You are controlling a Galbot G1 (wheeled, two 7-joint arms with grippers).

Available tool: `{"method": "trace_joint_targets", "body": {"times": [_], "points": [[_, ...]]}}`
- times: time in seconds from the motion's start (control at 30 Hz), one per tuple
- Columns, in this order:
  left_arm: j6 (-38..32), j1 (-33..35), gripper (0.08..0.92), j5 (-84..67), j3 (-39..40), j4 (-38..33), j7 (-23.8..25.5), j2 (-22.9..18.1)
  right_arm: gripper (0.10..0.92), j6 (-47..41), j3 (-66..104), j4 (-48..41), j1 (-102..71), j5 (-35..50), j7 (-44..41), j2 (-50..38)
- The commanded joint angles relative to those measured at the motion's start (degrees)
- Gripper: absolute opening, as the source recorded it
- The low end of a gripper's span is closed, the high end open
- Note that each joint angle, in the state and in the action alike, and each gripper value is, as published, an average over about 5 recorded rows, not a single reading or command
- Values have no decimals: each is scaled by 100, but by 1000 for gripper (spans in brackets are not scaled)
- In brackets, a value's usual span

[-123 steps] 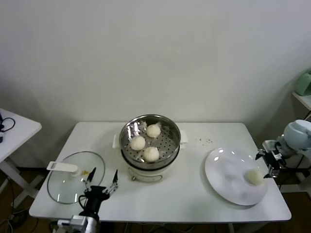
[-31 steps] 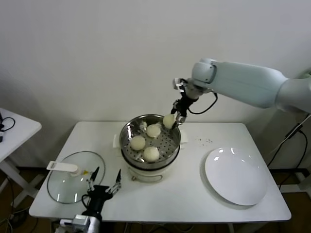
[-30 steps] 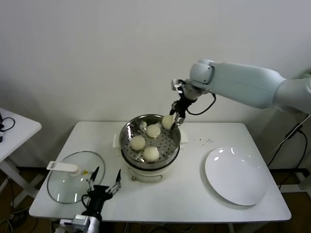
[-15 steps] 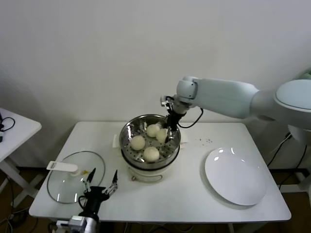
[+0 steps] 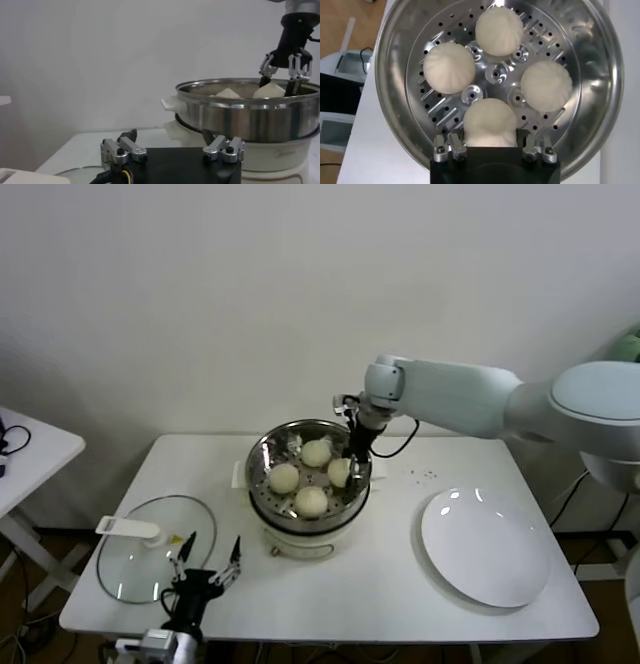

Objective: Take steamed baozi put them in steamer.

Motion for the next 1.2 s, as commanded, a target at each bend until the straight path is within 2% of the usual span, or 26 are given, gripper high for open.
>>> {"method": "trace_joint_targets", "body": {"times": [0.03, 0.3, 0.57, 0.93, 1.2], "points": [[7, -11, 823, 16, 28, 22, 2, -3, 662, 3, -15, -73, -128, -64, 23, 37], [7, -15, 823, 25, 33, 26, 2, -2, 675, 5, 5, -72, -145, -45, 85, 54], [9, -11, 823, 40, 59, 9, 0, -14, 815, 11, 41, -70, -78, 81, 26, 48], [12, -21, 823, 60, 97, -1, -2, -12, 823, 186, 179, 59, 322, 340, -215, -208], [36, -83, 823, 114, 133, -4, -25, -50, 823, 338, 799, 619, 365, 521, 421, -1108]]}}
